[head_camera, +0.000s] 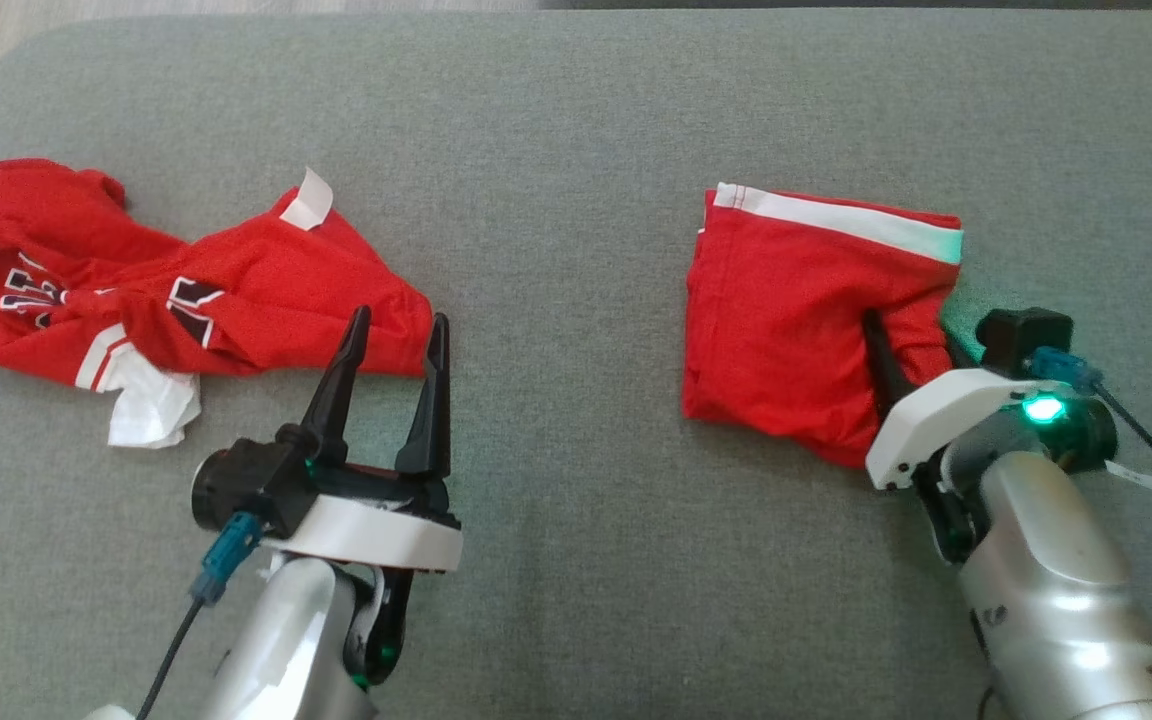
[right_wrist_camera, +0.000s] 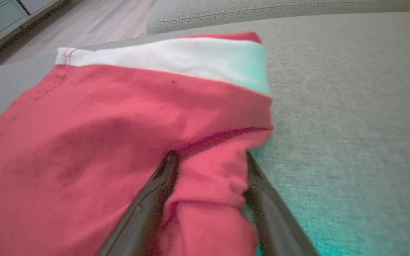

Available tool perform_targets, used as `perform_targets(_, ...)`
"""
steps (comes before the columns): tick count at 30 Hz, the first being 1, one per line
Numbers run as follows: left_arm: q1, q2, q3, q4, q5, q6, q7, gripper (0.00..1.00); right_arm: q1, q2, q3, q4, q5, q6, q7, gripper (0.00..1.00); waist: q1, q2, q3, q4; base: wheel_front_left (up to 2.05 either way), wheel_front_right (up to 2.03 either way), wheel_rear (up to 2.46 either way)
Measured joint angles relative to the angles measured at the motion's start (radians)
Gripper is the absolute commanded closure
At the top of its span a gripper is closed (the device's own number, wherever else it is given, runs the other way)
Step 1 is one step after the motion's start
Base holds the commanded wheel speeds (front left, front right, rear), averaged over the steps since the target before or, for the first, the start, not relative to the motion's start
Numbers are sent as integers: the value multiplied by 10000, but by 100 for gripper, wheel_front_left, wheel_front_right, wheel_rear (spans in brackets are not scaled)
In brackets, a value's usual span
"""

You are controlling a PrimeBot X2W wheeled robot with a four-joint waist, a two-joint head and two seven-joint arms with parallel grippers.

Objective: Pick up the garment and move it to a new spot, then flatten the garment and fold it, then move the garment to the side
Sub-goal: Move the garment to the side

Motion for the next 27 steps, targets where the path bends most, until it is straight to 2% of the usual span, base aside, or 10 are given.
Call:
perform_targets(10,-224,-2,-163,33,0,42,0,0,-256,73,217,537,-1331,0,-853,100,0,0,-160,-273,0,0,0)
perform_targets(17,-217,2,-545,31,4,73,0,0,-278,-81,631,408,-2621,0,-865,100,-1,0,-505,-929,0,0,0)
perform_targets(21,-230,2,-965,-29,-19,159,0,0,-522,-694,1417,130,-2757,0,-671,100,-1,0,-614,-1323,0,0,0)
perform_targets(27,-531,0,-1488,-280,-150,253,0,0,-985,-2391,2838,-305,-2299,0,-201,100,0,0,-379,-1655,0,0,0)
